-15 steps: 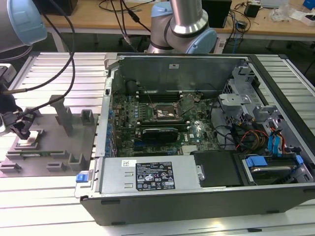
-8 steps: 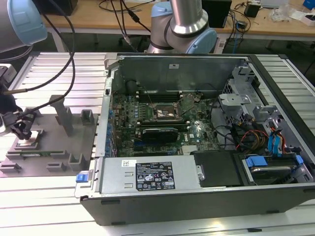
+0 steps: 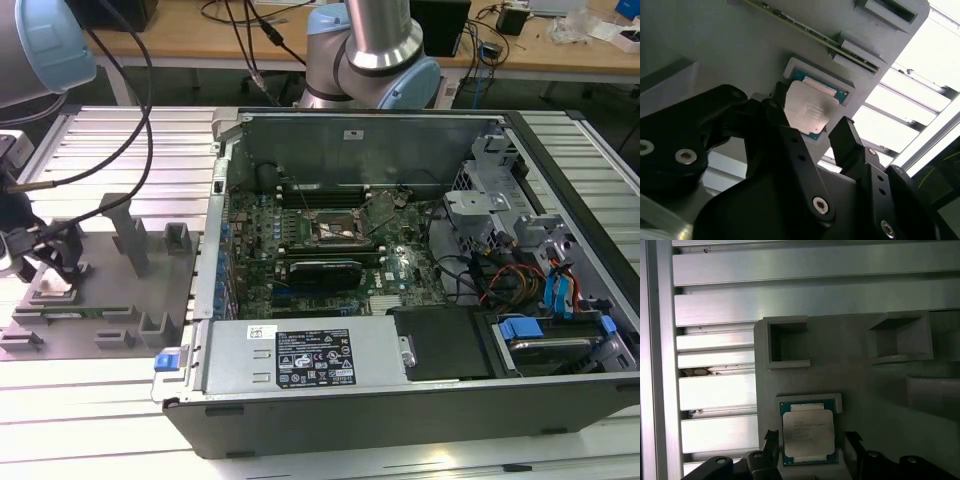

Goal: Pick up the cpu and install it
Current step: 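Pick up the cpu and move it towards the insertion slot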

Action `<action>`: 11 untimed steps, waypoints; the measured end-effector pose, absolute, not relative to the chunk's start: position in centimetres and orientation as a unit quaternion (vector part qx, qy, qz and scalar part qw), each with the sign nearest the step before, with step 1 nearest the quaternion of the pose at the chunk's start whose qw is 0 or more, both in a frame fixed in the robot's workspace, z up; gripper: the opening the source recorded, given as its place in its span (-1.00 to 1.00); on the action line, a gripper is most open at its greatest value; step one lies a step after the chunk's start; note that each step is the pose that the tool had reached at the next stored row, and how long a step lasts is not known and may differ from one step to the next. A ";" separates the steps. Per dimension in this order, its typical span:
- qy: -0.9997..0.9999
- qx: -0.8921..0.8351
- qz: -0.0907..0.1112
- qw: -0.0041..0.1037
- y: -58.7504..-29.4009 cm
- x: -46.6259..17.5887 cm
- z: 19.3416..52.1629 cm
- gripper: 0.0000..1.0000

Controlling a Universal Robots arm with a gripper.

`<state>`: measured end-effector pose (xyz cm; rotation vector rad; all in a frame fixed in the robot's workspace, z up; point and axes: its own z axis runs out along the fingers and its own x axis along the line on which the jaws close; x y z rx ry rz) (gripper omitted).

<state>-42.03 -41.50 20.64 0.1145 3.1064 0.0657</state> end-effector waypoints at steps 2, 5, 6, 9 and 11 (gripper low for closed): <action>0.999 0.037 0.021 0.016 -41.5 -42.0 20.6 0.33; 0.999 0.036 0.021 0.016 -41.5 -42.0 19.9 0.33; 0.999 0.036 0.021 0.016 -41.5 -42.0 19.8 0.33; 0.999 0.034 0.021 0.016 -41.3 -42.0 19.3 0.33; 0.999 0.034 0.021 0.016 -41.1 -42.0 19.1 0.33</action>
